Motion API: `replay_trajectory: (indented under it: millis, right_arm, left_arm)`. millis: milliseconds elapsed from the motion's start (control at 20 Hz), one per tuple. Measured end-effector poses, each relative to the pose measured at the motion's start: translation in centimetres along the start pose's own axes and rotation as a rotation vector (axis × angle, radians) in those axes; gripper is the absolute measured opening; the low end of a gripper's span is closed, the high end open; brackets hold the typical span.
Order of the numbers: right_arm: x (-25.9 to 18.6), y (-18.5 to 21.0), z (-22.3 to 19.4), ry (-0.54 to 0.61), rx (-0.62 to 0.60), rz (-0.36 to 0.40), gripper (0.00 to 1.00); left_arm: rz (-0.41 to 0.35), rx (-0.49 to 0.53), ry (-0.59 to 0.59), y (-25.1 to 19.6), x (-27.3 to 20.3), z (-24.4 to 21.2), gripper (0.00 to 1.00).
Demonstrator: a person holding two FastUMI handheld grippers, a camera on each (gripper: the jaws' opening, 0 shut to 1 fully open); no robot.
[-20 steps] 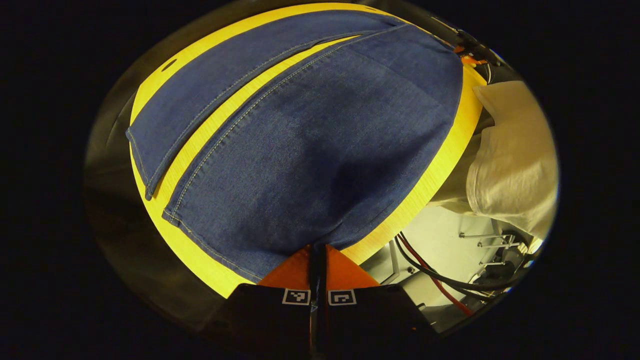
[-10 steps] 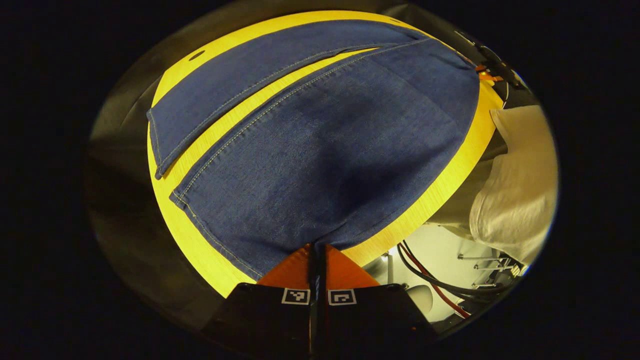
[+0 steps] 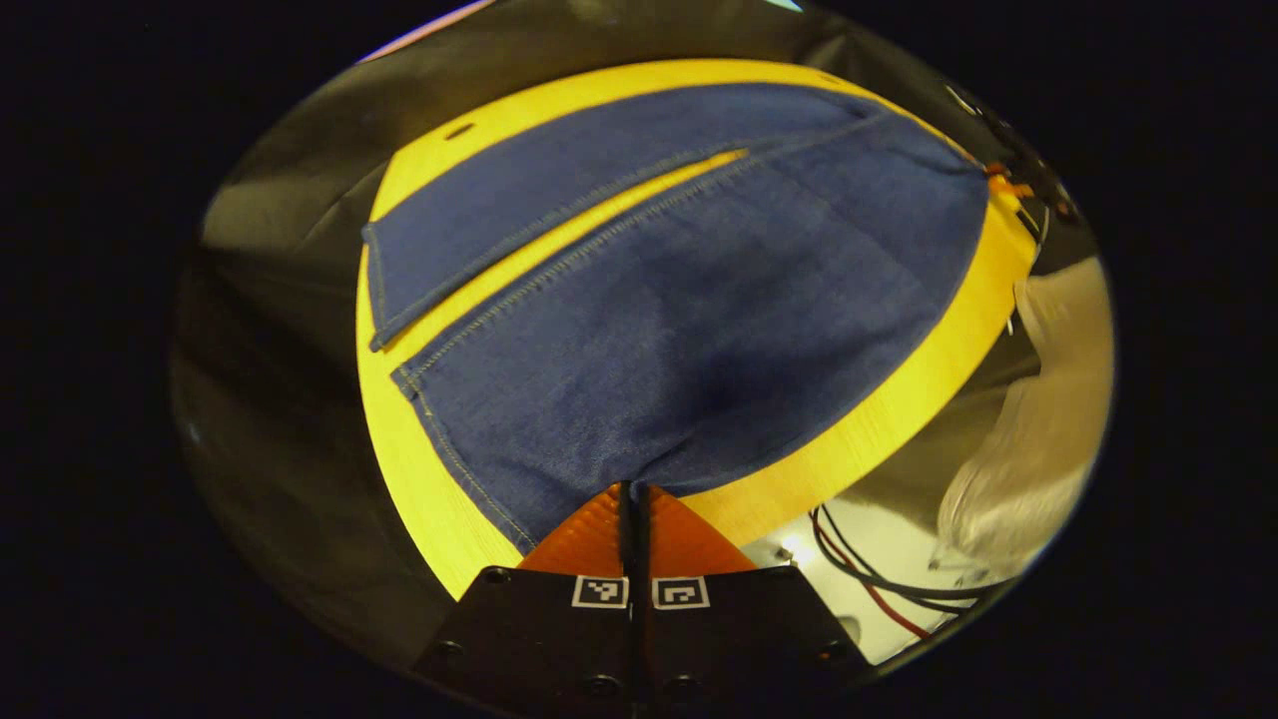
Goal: Grasp the waist and the cuffs of the jeans and fold them to make the two legs overlap; first hold the waist and fold one-third of the jeans toward the cuffs, then hold the cuffs and fold the remaining one-third in the same direction to finish folding.
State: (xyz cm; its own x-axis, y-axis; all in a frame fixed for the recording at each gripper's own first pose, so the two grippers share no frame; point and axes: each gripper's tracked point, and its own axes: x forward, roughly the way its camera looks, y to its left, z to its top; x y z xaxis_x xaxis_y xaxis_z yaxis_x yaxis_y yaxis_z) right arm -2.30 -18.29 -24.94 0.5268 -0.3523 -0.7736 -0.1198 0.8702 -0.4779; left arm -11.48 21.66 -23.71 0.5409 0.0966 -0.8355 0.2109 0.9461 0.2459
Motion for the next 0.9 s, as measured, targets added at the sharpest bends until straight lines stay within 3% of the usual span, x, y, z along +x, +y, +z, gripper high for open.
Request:
replay_trajectory:
  millis: [150, 400, 700, 900]
  right_arm:
    - [-1.6, -1.2, 2.4, -0.065, 0.087, -0.042, 0.02]
    - [-3.5, -3.5, 8.4, -0.160, 0.127, -0.067, 0.02]
    - [-2.2, -7.9, 18.4, -0.286, 0.215, -0.062, 0.00]
    - [2.3, -9.6, 24.3, -0.313, 0.264, -0.007, 0.02]
  left_arm:
    - [0.059, -0.143, -0.123, 1.5, -1.5, 3.8, 0.00]
    - [0.207, -0.372, -0.301, 5.5, -5.6, 10.7, 0.00]
    - [0.351, -0.459, -0.413, 8.3, -12.5, 19.6, 0.00]
    - [0.392, -0.551, -0.394, 11.8, -11.1, 22.0, 0.00]
